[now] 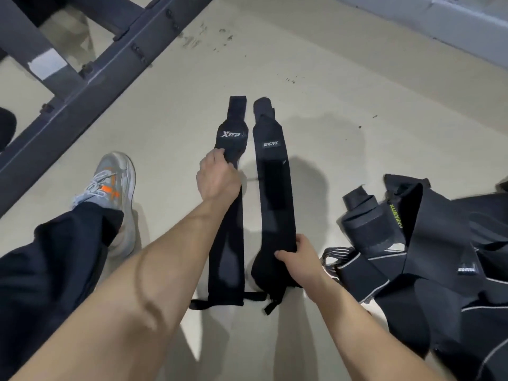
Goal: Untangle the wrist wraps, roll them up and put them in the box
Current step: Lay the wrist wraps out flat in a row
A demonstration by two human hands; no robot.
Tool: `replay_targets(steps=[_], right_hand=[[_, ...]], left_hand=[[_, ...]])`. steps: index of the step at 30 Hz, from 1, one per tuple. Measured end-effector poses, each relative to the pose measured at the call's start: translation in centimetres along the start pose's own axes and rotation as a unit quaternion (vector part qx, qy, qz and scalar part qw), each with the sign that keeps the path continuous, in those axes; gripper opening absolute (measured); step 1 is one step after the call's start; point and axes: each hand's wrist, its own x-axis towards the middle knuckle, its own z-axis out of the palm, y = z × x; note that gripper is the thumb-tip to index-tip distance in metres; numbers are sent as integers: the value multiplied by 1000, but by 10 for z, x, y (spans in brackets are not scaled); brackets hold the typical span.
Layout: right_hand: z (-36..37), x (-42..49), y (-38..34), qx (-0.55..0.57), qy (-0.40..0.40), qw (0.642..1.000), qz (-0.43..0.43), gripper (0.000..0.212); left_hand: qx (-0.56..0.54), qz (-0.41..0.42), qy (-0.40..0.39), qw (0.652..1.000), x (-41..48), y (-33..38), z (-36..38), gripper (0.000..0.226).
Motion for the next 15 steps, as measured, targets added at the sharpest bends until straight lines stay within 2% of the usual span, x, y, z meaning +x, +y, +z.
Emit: replay_targets(steps=[2,4,7,10,12,15], right_hand=[[4,-7,4,-13,7,1000,-17,39],[7,-9,7,-1,7,1000,-18,44],[8,-5,9,43,2,999,-17,48],[10,1,10,47,2,998,-31,46],[11,1,10,26,9,999,-33,46],[15,-9,11,-5,26,999,-31,47]], left_hand=[[-28,25,14,999,-17,-18,8,56],[-27,29,-19,999,-22,-26,15,61],[62,60,-102,991,-11,-28,25,67],[149,58,-186,969,1,-22,31,70],[193,47,-208,958,3,-17,33,72],[192,42,-203,959,-1,-12,27,75]])
